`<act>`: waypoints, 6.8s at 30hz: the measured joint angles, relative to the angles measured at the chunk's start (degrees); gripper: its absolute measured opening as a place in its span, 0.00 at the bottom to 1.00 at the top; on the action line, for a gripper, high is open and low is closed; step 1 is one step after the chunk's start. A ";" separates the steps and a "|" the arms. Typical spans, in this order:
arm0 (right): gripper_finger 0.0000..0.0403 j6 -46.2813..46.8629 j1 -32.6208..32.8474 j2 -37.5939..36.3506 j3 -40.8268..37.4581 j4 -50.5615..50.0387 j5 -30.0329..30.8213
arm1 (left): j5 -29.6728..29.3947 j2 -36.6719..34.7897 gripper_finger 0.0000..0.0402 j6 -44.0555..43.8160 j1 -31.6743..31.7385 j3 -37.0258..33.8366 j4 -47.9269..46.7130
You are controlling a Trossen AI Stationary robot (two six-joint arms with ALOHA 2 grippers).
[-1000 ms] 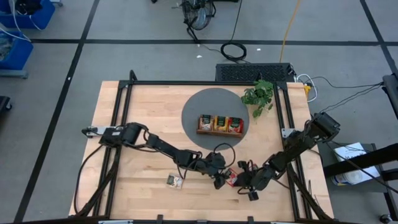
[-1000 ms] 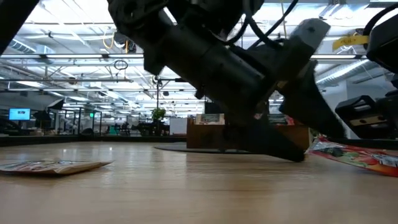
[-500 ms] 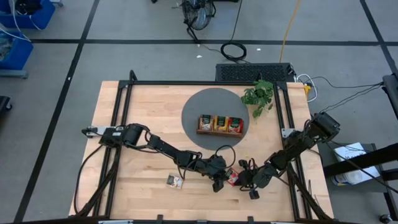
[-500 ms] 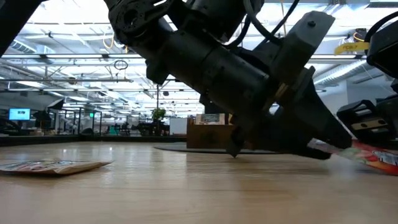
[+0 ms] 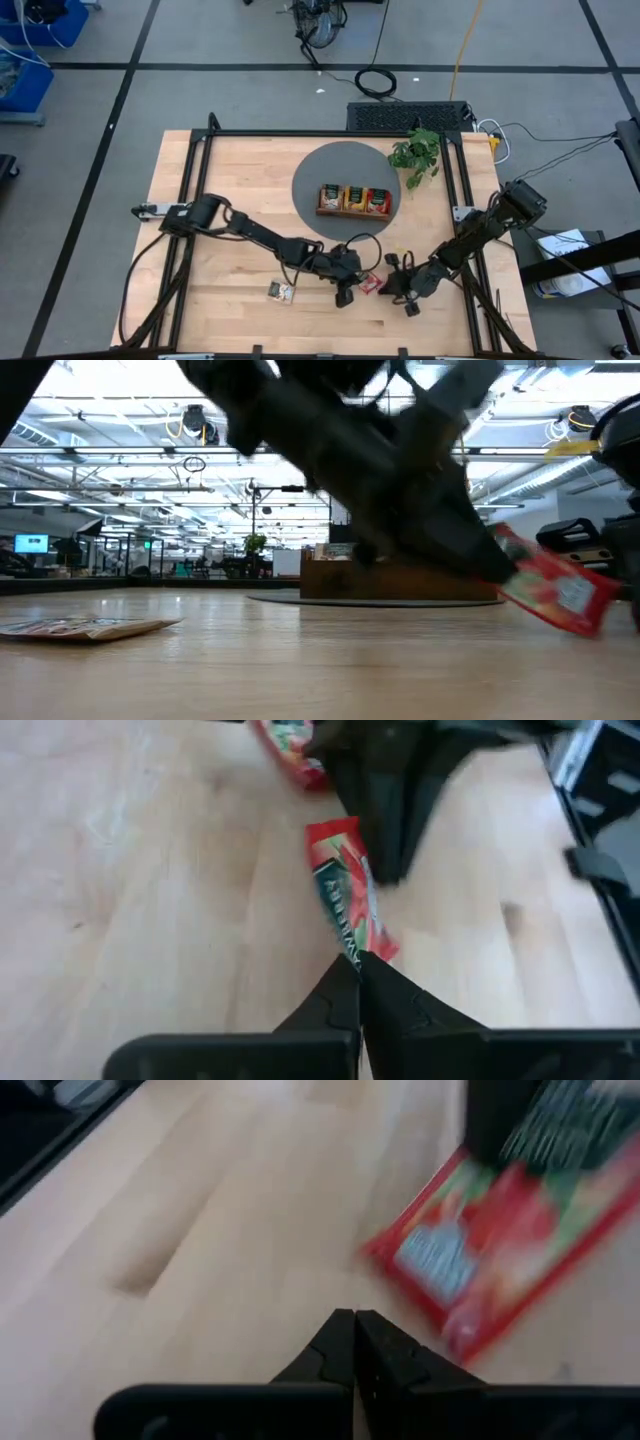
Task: Pick & Place Tea
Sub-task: Put the red tea bag into the right section of the wooden organizer
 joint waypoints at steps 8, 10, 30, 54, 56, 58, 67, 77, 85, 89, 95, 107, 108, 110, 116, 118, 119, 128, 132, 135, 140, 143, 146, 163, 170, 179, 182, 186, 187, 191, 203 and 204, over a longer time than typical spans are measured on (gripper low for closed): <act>0.16 1.55 0.10 -6.36 0.08 5.41 -1.87 | -3.01 -8.39 0.01 4.84 -4.23 0.09 -15.07; 0.22 2.45 -0.63 -8.85 0.08 5.78 -0.68 | -4.25 -9.38 0.01 5.00 -5.24 0.13 -16.49; 0.54 0.09 -9.94 -8.09 7.85 3.54 -7.11 | -10.64 -9.46 0.00 5.04 -8.11 0.28 -16.07; 0.01 -3.83 -9.59 -8.05 8.01 1.87 0.28 | -10.54 -9.46 0.01 4.59 -6.36 0.28 -14.37; 0.00 -5.59 -8.89 -8.05 8.01 2.66 1.78 | -10.54 -9.46 0.04 4.63 -6.34 0.28 -14.39; 0.00 -5.91 -8.04 -8.05 8.01 3.20 2.96 | -10.54 -9.55 0.05 4.79 -6.34 0.28 -14.52; 0.00 -6.52 -6.81 -8.05 6.90 5.71 3.22 | -10.54 -9.66 0.03 5.51 -6.34 0.29 -14.34; 0.00 -6.49 -5.68 -8.05 0.52 17.06 8.99 | -10.52 -9.70 0.20 5.84 -6.34 0.31 -14.41; 0.00 -8.51 -0.99 -8.05 -2.94 24.14 17.50 | -22.55 -9.73 0.25 6.54 -7.80 0.30 -10.74; 0.00 -9.64 1.79 -8.05 -3.03 23.51 24.61 | -25.56 -10.38 0.24 8.06 -8.22 0.31 -6.65; 0.00 -13.51 4.14 -8.05 -3.03 26.34 28.67 | -24.93 -10.46 0.24 10.38 -7.35 0.35 -2.37; 0.00 -16.31 4.42 -8.05 -3.03 28.43 28.84 | -20.93 -10.42 0.24 9.59 -5.57 0.33 -2.48; 0.00 -16.31 4.42 -8.05 -3.03 28.46 28.83 | -20.88 -10.42 0.24 9.63 -5.57 0.33 -2.52; 0.00 -16.31 4.42 -8.05 -3.03 28.44 28.82 | -20.88 -10.42 0.23 9.46 -5.53 0.31 -3.03; 0.00 -16.75 4.42 -8.05 -3.03 28.42 28.57 | -20.83 -10.41 0.03 9.34 -5.64 0.31 -4.68; 0.00 -16.73 4.39 -8.05 -3.03 28.38 28.49 | -20.85 -10.40 0.02 9.29 -5.64 0.31 -4.90; 0.00 -16.75 4.38 -8.05 -3.03 28.10 28.32 | -20.88 -10.40 0.01 9.28 -5.64 0.31 -5.20; 0.02 -14.04 3.91 -8.05 -2.98 23.75 23.69 | -20.50 -10.38 0.01 7.48 -5.70 0.31 -10.37; 0.11 -13.32 3.54 -8.07 -2.98 23.09 23.73 | -20.53 -10.33 0.00 5.54 -5.81 0.31 -13.65; 0.21 -13.28 2.75 -8.49 -2.03 22.71 23.50 | -20.43 -10.33 0.00 4.66 -5.90 0.31 -14.72; 0.38 -8.24 -1.85 -10.91 5.98 4.18 17.63 | -18.55 -10.33 0.00 4.56 -5.93 0.31 -15.60; 0.46 -4.22 -5.27 -11.22 15.25 -17.62 13.45 | -18.19 -10.33 0.00 4.56 -5.90 0.31 -16.36; 0.51 -4.35 -7.12 -10.77 22.39 -30.43 12.43 | -18.10 -10.33 0.00 4.16 -5.90 0.31 -17.07; 0.30 -7.87 -14.04 -5.90 29.87 -39.75 -7.59 | -19.41 -10.33 0.00 3.03 -5.94 0.31 -17.49; 0.11 -9.96 -14.19 -5.38 29.87 -38.33 -7.42 | -19.14 -10.33 0.00 3.08 -5.97 0.31 -17.55; 0.00 -10.92 -14.18 -5.38 29.87 -39.02 -7.50 | -19.24 -10.33 0.01 2.80 -5.99 0.31 -17.56; 0.00 -11.13 -14.44 -6.25 29.87 -41.31 -7.92 | -19.05 -10.52 0.07 2.84 -5.93 0.31 -18.17; 0.00 -11.37 -14.87 -8.53 29.68 -43.71 -7.93 | -18.49 -12.25 0.18 2.84 -6.79 0.31 -20.39; 0.00 -11.69 -15.07 -9.41 29.35 -43.84 -7.94 | -18.51 -12.75 0.20 2.80 -7.36 0.31 -21.41; 0.00 -13.31 -16.69 -14.57 27.05 -45.27 -6.76 | -20.41 -13.82 0.28 0.65 -10.19 0.31 -24.19; 0.00 -23.18 -35.23 -38.40 12.97 -46.20 -3.27 | -37.33 -13.68 0.32 -0.48 -21.25 -3.57 -21.92; 0.00 -23.56 -37.26 -39.64 11.56 -45.65 -3.29 | -37.77 -13.72 0.32 -0.38 -21.53 -3.70 -21.73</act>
